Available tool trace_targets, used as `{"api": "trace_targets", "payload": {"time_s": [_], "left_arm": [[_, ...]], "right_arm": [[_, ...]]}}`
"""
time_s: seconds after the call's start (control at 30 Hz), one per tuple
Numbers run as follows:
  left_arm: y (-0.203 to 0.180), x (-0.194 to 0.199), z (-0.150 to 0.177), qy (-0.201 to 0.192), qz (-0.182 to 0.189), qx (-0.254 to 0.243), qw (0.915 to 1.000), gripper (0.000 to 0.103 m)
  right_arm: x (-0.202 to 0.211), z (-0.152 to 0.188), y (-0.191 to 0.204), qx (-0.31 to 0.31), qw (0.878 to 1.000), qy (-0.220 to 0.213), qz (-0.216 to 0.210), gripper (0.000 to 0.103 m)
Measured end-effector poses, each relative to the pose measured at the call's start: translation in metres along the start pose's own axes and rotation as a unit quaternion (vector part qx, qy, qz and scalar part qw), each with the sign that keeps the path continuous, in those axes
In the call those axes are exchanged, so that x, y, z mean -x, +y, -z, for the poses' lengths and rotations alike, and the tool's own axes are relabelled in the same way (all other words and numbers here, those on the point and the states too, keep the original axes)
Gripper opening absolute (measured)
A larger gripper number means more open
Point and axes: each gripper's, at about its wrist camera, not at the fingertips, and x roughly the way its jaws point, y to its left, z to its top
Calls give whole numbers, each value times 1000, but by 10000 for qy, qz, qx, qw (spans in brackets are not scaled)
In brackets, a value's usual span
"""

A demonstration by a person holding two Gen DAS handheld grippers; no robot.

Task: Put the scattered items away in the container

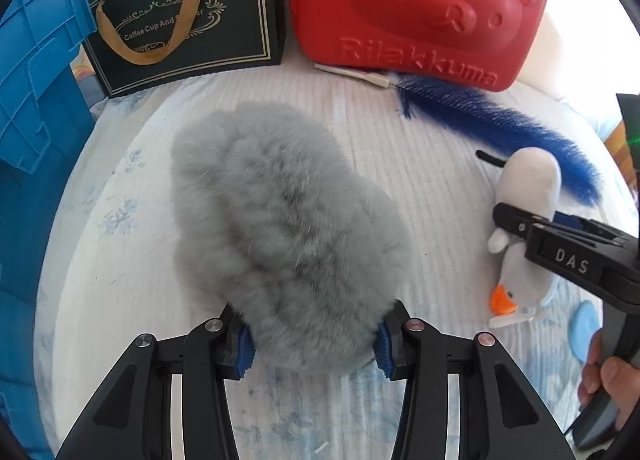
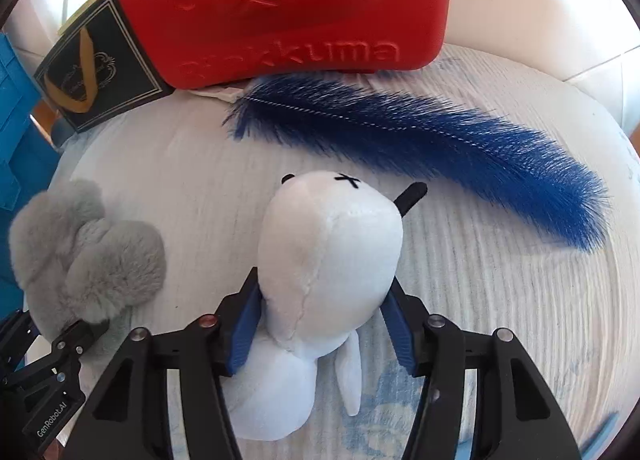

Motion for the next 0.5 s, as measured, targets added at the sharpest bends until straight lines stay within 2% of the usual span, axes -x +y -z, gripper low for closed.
{"api": "trace_targets", "payload": {"time_s": [0.17,0.3,0.33,0.4,0.5], "left_arm": [[2,23,0,-133,17,8,9999,44],[3,59,2,-396,21,-7,9992,40],[4,69,2,-477,23,-8,9989,37],[6,92,4,-617,59,-9,9981,1],[13,118,9,-646,100,-11,9979,1]], "right_arm": [[27,5,3,40,9998,-203,-55,55],[64,6,11,188,9986,-481,-82,55],[75,6,14,226,9981,-562,-95,55],[99,7,22,326,9968,-725,-130,55],[128,12,33,414,9952,-864,-218,55]]}}
